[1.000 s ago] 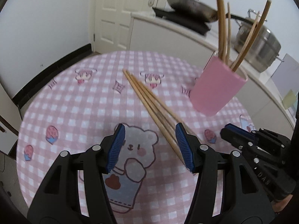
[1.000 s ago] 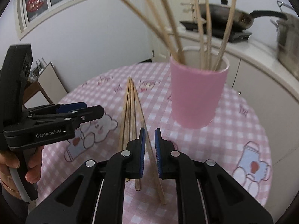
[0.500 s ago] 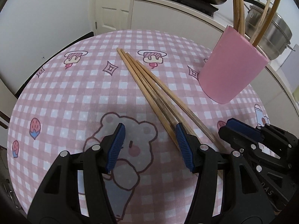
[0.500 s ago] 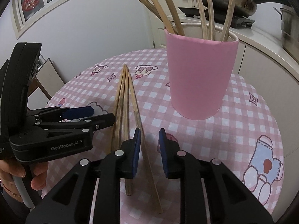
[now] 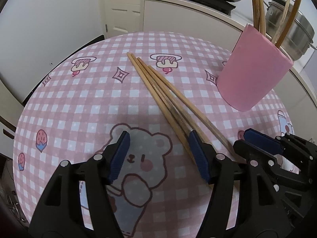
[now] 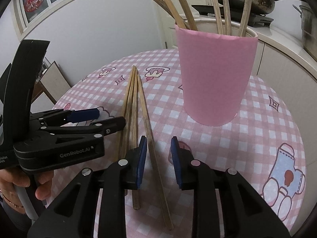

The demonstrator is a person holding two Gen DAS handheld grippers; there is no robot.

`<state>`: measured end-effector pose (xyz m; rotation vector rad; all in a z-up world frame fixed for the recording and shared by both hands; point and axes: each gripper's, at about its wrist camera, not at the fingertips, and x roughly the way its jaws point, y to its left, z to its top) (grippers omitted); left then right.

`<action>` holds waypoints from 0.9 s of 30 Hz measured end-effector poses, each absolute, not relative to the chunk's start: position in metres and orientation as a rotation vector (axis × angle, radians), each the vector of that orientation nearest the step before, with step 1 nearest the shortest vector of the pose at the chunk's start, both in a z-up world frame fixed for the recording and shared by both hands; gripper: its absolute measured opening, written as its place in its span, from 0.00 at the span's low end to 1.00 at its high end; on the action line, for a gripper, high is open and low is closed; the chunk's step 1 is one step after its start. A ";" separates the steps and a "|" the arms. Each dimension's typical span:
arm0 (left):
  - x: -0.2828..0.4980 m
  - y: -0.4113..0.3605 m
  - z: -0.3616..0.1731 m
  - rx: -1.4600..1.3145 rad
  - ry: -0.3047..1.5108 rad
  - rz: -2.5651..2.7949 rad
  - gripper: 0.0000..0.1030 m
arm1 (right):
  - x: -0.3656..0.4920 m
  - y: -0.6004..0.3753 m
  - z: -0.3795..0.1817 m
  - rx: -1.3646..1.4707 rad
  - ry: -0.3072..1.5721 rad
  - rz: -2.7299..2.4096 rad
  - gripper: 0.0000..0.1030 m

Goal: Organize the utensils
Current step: 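Move both tools back down to the remaining chopsticks on the table, then close the left tool on a chopstick while the right tool grasps another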

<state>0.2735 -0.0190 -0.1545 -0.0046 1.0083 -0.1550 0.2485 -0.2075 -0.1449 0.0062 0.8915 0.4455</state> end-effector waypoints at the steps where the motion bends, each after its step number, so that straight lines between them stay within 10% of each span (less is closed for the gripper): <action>1: 0.274 -0.019 -0.155 -0.001 1.008 -0.155 0.60 | 0.249 -0.208 -0.146 0.007 0.893 0.445 0.24; 18: 0.279 -0.024 -0.157 0.067 1.022 -0.113 0.61 | 0.254 -0.189 -0.151 -0.050 0.908 0.450 0.25; 27: 0.277 -0.015 -0.153 0.089 1.008 -0.136 0.15 | 0.260 -0.171 -0.155 -0.160 0.902 0.419 0.25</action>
